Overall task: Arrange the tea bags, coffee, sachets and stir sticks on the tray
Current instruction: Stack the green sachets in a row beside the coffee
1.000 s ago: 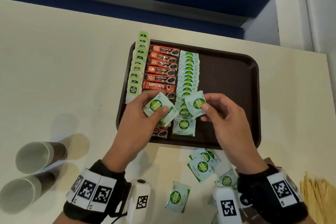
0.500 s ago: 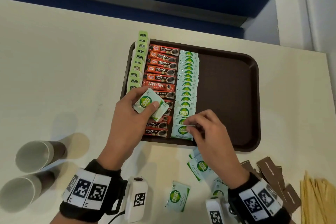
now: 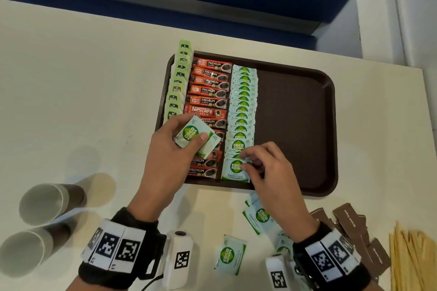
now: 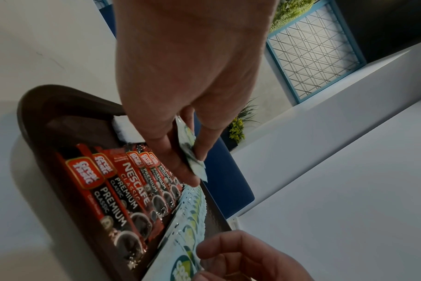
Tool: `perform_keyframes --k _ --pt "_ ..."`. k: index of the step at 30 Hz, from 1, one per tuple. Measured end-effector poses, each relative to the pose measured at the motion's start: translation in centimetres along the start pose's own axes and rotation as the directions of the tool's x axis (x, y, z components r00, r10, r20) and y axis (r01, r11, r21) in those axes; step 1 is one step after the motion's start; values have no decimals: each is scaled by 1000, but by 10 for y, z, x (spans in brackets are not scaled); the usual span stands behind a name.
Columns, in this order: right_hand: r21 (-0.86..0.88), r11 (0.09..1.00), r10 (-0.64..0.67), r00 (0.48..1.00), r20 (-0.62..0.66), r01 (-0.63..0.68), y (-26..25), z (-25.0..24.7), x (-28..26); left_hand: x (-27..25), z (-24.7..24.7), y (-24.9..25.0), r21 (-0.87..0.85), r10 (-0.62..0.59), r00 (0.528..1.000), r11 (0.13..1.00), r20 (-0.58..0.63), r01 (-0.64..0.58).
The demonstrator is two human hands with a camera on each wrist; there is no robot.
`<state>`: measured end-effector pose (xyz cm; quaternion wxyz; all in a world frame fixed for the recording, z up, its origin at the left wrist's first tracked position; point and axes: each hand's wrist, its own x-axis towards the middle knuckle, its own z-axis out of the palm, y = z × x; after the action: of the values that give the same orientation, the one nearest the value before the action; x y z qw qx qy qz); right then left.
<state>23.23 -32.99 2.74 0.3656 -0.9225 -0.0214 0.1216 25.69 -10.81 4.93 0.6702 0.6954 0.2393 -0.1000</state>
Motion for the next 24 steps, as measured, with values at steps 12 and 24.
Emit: perform_keyframes --k 12,24 --pt "583 787 216 975 50 -204 -38 -22 14 -1 21 12 -84 -16 999 996 45 20" --pt "552 801 158 971 177 -231 -52 -60 71 21 28 59 -44 110 987 993 113 -106"
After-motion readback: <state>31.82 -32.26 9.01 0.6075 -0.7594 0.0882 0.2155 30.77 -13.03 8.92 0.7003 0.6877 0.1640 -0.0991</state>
